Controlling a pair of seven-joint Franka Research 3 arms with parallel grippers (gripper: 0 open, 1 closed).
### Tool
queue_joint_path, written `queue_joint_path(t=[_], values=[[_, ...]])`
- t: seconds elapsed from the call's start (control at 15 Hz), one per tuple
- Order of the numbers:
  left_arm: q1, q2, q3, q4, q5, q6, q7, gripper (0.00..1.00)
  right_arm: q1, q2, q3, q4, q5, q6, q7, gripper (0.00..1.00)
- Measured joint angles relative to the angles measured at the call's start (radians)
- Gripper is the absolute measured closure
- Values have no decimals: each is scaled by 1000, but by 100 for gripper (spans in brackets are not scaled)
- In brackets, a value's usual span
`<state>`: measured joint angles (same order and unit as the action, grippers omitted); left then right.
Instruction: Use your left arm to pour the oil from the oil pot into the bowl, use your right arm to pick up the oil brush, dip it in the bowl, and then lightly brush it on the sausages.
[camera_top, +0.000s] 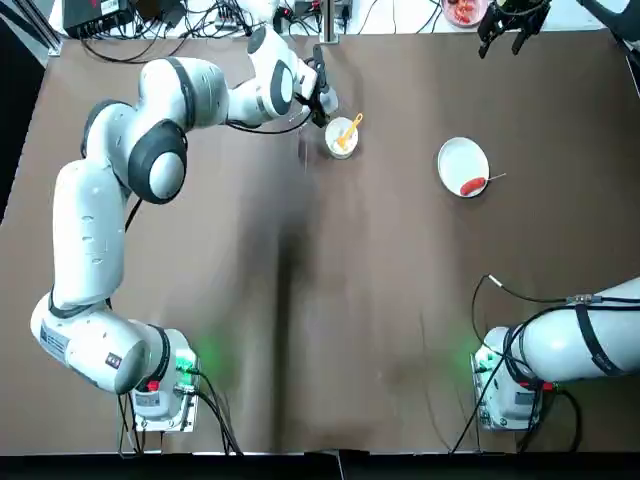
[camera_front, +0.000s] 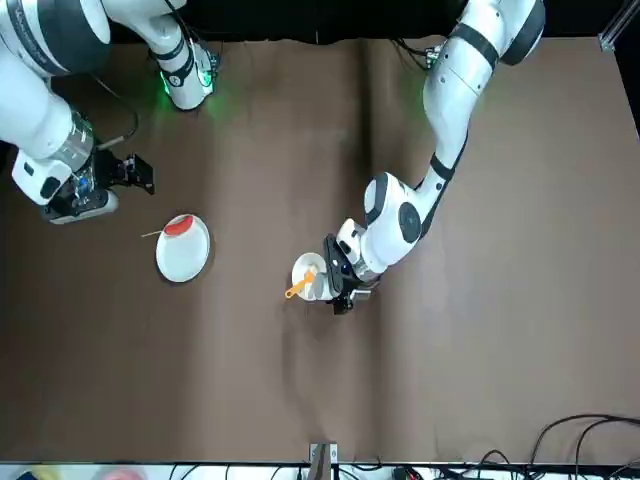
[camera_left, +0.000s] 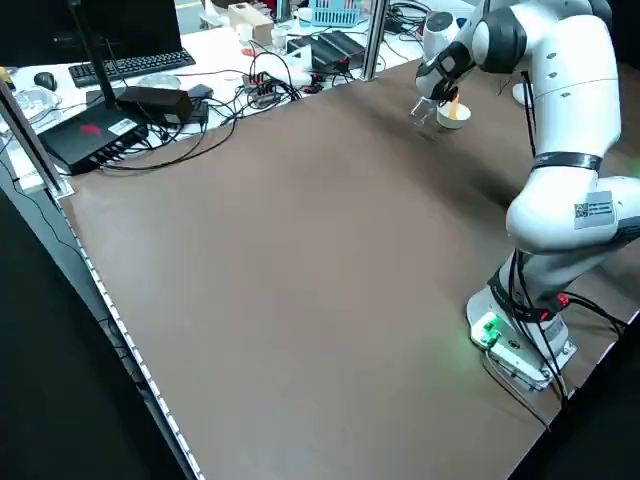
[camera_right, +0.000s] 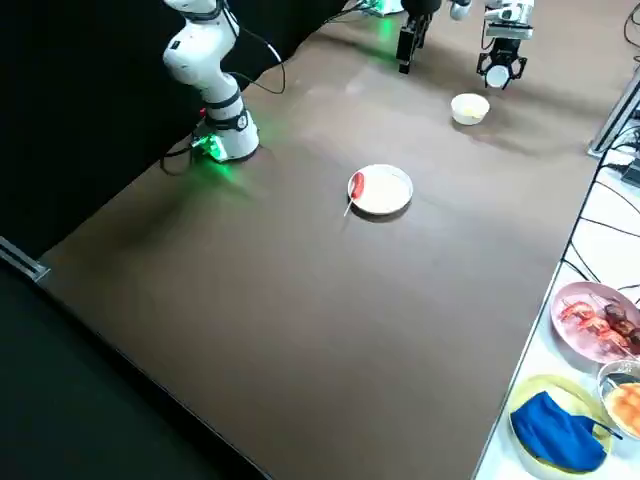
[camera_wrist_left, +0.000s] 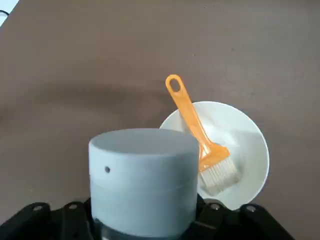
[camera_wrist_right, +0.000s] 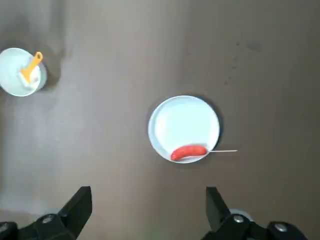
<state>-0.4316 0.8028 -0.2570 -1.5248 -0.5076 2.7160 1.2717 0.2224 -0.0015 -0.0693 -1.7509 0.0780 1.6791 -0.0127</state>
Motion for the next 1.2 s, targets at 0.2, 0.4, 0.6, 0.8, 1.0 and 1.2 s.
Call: queue_joint_path(t=[0.2,0.4,0.6,0.8,1.0,1.2], values=[[0,0,1,0,0,2,0,45,-1,15,-2,0,42,-3,0,0],[4,0,3,0,0,3,0,45,0,32,-2,0,80,-3,-20,0],[12,0,4,1,0,4,-6,45,0,48,0,0,116,-3,-58,0],[37,0,4,2,0,7,-10,45,-1,76,-2,-1,181,-5,-126,0],[89,0,-11,9,-15,8,-13,45,-1,128,-2,-1,297,-4,-183,0],[164,0,-79,8,-21,8,-14,45,4,165,0,-1,385,1,-200,0]])
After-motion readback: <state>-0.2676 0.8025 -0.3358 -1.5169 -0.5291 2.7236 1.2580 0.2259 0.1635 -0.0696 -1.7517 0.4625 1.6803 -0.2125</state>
